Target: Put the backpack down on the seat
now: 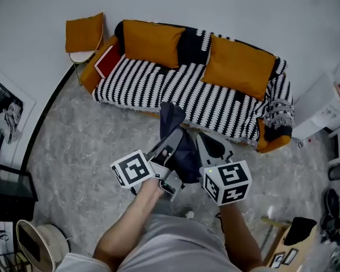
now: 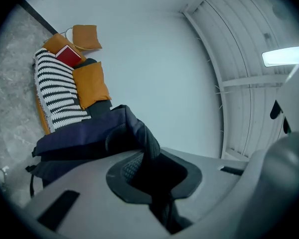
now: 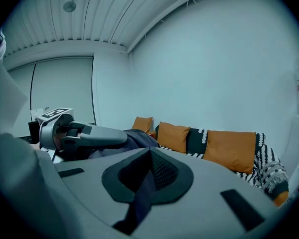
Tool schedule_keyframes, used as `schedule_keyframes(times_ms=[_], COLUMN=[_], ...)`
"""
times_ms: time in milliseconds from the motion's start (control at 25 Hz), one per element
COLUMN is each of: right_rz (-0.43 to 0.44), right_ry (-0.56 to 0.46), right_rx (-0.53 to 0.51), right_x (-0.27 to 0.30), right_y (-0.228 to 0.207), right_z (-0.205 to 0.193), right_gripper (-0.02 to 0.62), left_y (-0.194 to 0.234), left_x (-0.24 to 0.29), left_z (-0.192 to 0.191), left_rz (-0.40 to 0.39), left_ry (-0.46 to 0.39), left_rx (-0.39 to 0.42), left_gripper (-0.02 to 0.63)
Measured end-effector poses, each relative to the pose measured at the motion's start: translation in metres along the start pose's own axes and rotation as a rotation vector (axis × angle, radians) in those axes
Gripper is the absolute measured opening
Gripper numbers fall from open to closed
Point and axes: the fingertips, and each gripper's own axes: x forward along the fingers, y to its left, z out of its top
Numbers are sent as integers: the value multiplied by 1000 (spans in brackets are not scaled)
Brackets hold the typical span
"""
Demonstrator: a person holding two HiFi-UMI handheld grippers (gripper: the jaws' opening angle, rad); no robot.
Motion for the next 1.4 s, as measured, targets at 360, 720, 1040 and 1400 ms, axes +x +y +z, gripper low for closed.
schedule_keyframes(times_ms=[360,720,1040,1400], right_rz=[-40,-82,-94,-61], right_ry=[12,12,12,-5], right_rx=[15,10,17,24], right_x=[83,138,168,207], right_y=[11,23,13,-20], right_z=[28,49,56,67], right_gripper=[2,2,2,2], left_y=[31,55,71,88], left_x=[18,28,47,92], left_z=[72,128,152,168], left_rz=[-11,-37,-43,-30], left_ry=[69,103,112,111], left_rx=[5,3,1,6], left_gripper=[35,35,35,35])
